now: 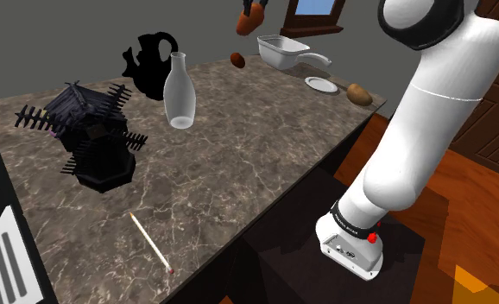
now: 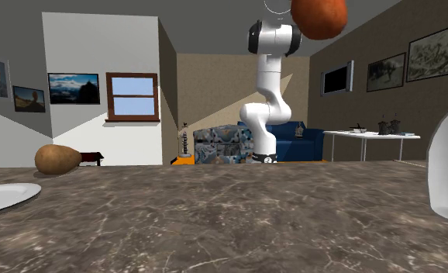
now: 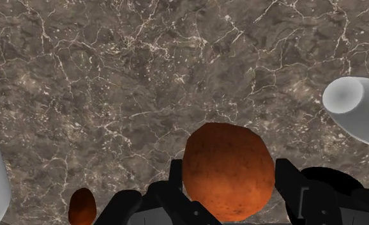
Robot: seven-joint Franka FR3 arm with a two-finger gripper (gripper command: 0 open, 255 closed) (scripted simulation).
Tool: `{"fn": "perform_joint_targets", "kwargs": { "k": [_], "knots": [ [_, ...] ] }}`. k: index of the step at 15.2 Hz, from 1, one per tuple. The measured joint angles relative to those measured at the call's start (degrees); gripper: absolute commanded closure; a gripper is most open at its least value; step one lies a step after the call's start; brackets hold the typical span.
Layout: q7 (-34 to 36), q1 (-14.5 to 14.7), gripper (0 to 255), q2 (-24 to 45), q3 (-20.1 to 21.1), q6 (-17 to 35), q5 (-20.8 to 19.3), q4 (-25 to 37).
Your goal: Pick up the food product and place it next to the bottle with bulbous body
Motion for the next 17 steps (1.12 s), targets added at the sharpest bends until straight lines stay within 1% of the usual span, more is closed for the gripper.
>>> {"fn": "perform_joint_targets", "kwargs": {
  "k": [3,6,9,11,14,17],
  "knots": [
    [3.68,2.16,255,2.07,1.48,-0.03,-0.3,1.84],
    [7.42,4.41,255,4.67,2.91,-1.28,-0.55,5.45],
    [10.59,6.35,255,7.9,4.06,-2.92,-0.69,10.08],
    [12.4,7.47,255,10.58,4.7,-5.23,-0.65,14.94],
    [13.39,8.17,255,10.18,4.95,-3.34,-0.91,12.53],
    [13.75,8.47,255,8.54,4.98,-0.12,-1.2,7.65]
  ]
}}
